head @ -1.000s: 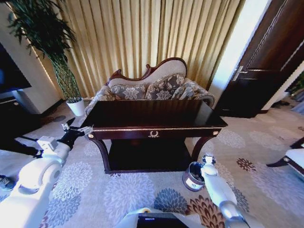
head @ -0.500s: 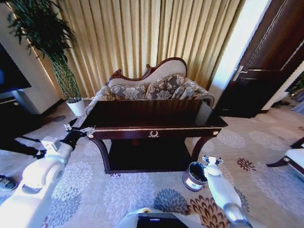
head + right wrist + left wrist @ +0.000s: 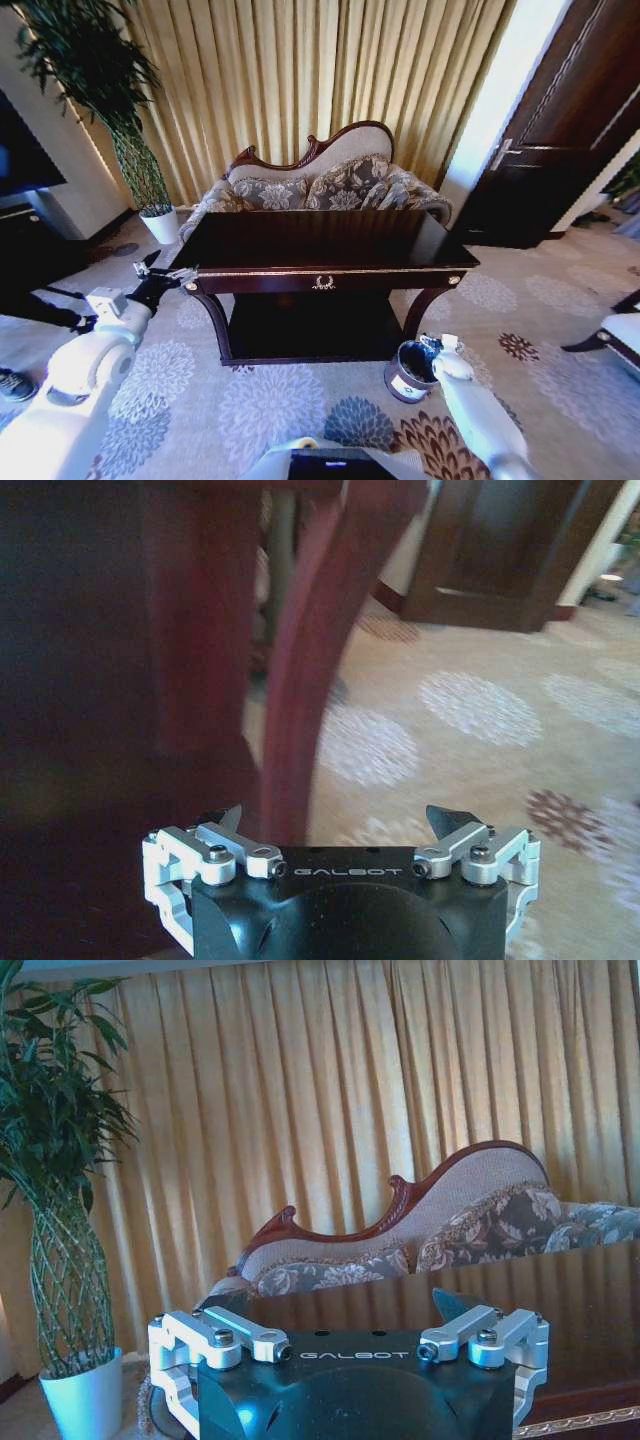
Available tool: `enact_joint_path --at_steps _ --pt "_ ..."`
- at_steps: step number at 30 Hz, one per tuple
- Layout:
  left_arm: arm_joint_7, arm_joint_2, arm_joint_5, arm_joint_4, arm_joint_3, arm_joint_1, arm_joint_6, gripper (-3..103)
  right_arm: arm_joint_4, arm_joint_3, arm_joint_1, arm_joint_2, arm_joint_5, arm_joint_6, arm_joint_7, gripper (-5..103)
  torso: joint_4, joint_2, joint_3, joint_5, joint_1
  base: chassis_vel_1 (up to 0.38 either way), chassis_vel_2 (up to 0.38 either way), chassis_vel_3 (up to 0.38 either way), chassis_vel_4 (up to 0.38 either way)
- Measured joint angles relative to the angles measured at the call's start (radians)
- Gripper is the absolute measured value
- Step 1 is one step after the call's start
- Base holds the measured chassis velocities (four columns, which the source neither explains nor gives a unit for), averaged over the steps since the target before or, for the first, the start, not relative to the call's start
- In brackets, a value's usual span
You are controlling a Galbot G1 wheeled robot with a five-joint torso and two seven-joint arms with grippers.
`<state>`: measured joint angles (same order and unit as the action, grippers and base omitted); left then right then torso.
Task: Move to the front of the table and place the trash on the table into the trash bin.
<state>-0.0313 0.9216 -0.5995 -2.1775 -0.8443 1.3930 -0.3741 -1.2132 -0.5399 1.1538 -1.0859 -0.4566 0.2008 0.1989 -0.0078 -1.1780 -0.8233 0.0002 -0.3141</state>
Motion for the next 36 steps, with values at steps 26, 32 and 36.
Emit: enact_joint_path --at_steps 26,32,36 --pt "-0.057 0.027 -0.041 -0.021 -0.036 0.031 0.017 100 -1.103 -0.133 0.404 0.044 -0.107 0.039 0.029 100 0.0005 0.000 0.000 -0.0002 0.000 0.000 0.000 0.000 0.000" --pt "-0.045 0.023 -0.040 -0.064 -0.050 0.044 0.013 100 -1.152 -0.139 0.408 0.054 -0.115 0.078 0.044 100 0.0003 0.000 0.000 -0.0002 0.000 0.000 0.000 0.000 0.000" --pt "-0.042 0.017 -0.041 -0.075 -0.052 0.043 0.000 100 -1.162 -0.140 0.414 0.055 -0.115 0.084 0.046 100 0.0002 0.000 0.000 -0.0002 0.000 0.000 0.000 0.000 0.000"
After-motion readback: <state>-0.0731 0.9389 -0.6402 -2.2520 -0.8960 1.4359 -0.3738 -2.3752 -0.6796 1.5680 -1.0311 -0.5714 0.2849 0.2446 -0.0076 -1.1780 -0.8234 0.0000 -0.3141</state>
